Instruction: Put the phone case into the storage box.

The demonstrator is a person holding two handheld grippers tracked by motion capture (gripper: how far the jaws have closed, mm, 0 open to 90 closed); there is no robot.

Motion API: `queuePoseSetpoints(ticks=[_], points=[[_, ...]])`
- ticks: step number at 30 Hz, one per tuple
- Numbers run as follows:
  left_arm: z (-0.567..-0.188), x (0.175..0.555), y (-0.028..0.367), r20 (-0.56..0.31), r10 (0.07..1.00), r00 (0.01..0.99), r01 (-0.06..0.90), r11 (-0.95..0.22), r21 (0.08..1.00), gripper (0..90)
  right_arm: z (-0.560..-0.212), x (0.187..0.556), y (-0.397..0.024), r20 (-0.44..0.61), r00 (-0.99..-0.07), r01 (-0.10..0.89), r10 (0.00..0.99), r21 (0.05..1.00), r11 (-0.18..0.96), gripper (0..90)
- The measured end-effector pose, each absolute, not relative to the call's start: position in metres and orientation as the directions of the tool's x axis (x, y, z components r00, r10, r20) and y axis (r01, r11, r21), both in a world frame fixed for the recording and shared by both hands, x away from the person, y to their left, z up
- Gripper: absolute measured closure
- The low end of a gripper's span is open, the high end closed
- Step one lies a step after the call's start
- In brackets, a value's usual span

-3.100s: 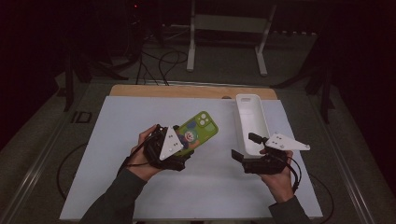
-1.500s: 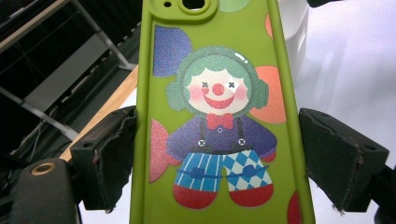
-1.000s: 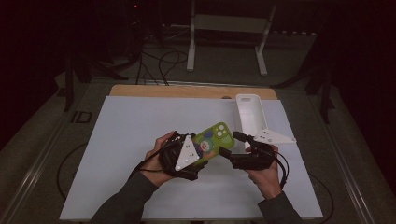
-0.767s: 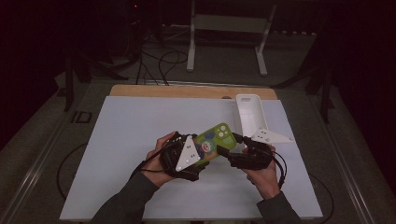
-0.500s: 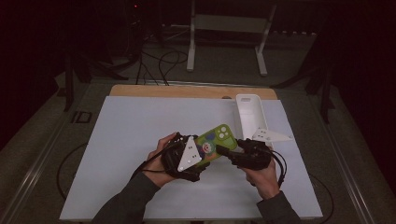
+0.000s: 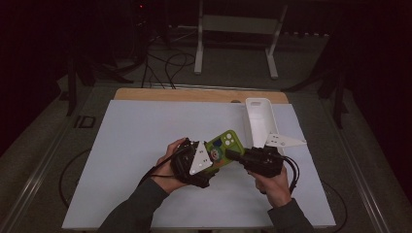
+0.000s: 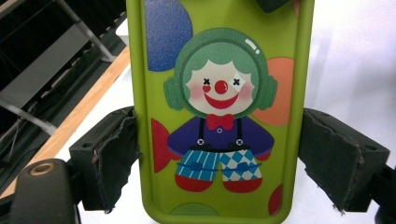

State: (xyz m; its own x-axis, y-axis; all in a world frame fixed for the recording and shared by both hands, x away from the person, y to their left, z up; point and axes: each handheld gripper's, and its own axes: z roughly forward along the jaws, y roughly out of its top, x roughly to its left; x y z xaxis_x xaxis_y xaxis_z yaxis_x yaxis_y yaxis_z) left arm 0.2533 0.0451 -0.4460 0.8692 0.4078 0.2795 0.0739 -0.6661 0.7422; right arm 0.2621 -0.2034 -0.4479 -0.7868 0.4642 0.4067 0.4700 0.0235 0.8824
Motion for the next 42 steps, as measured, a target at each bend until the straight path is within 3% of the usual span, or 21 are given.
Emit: queuePoseSetpoints(ticks=[23,42], points=[[-0.447,0.265,0.064,0.132,0.397,0.908,0.155,-0.612,0.775,10.8,-0.436,0.262,-0.209,0.292,-0.815,0.405,0.501,0.905,0.132,77.9],[-0.450,0.271,0.066,0.079,0.384,0.920,0.189,-0.612,0.768,10.2,-0.428,0.263,-0.211,0.267,-0.837,0.389,0.478,0.904,0.176,77.9]])
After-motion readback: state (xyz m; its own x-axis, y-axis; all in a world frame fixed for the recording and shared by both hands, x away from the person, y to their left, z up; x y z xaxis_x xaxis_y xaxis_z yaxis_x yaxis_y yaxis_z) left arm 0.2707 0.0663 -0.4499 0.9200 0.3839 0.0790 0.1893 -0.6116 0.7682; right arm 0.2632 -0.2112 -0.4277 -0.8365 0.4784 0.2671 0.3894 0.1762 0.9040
